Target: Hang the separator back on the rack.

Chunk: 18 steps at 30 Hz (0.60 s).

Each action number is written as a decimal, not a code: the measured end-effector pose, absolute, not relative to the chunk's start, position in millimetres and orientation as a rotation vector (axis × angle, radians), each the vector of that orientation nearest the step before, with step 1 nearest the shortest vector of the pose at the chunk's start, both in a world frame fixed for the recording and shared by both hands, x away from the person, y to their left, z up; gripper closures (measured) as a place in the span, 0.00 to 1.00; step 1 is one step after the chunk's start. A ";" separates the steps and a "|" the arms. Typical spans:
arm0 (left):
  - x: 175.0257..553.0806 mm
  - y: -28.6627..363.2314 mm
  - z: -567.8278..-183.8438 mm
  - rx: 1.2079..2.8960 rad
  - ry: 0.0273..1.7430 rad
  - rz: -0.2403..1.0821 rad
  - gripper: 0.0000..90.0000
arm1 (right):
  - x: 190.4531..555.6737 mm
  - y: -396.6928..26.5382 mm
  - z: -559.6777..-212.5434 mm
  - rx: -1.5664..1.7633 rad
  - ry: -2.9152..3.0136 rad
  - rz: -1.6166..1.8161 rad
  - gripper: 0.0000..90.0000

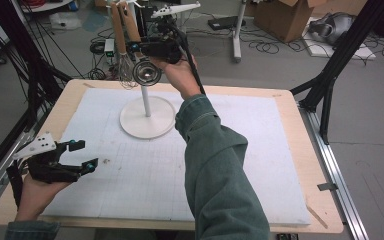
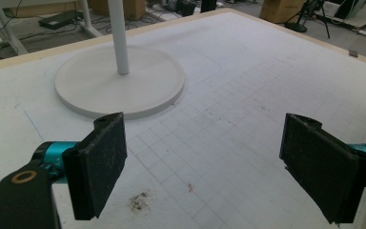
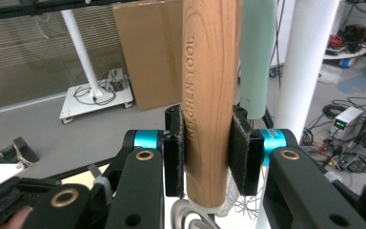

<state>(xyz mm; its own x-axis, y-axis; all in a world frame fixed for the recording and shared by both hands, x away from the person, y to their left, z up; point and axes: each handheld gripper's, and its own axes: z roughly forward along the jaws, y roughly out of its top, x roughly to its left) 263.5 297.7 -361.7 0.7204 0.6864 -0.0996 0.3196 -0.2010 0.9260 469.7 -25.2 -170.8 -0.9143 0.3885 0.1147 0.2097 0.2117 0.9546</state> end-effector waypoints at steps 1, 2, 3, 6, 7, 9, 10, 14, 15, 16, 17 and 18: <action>263.4 297.9 -361.7 1.798 0.793 0.405 0.18 | 470.3 -24.9 -171.4 0.580 2.323 1.789 0.78; 263.6 298.0 -361.7 1.797 0.792 0.405 0.18 | 470.9 -24.5 -172.0 0.586 2.318 1.787 0.78; 263.6 298.1 -361.7 1.796 0.793 0.405 0.18 | 471.3 -23.9 -172.6 0.585 2.321 1.790 0.78; 263.6 298.2 -361.7 1.796 0.794 0.405 0.18 | 472.2 -21.8 -174.2 0.594 2.320 1.779 0.78; 263.5 298.2 -361.7 1.795 0.795 0.406 0.18 | 472.9 -21.5 -174.9 0.597 2.321 1.775 0.78; 263.4 298.3 -361.8 1.794 0.796 0.405 0.18 | 474.0 -21.1 -176.1 0.613 2.319 1.768 0.78; 263.7 298.4 -362.3 1.797 0.795 0.404 0.18 | 474.9 -20.9 -176.9 0.614 2.316 1.767 0.78; 263.9 297.6 -362.8 1.799 0.795 0.399 0.18 | 476.1 -20.6 -178.6 0.634 2.308 1.769 0.78; 263.9 297.5 -362.6 1.801 0.794 0.401 0.18 | 476.2 -20.5 -178.9 0.637 2.311 1.764 0.78; 263.9 297.5 -362.5 1.801 0.794 0.401 0.18 | 476.0 -20.4 -179.2 0.637 2.314 1.750 0.77; 263.8 297.6 -362.5 1.799 0.794 0.400 0.18 | 476.0 -20.4 -179.3 0.636 2.313 1.751 0.77; 263.8 297.9 -362.5 1.800 0.795 0.401 0.18 | 476.1 -20.9 -179.8 0.638 2.310 1.762 0.77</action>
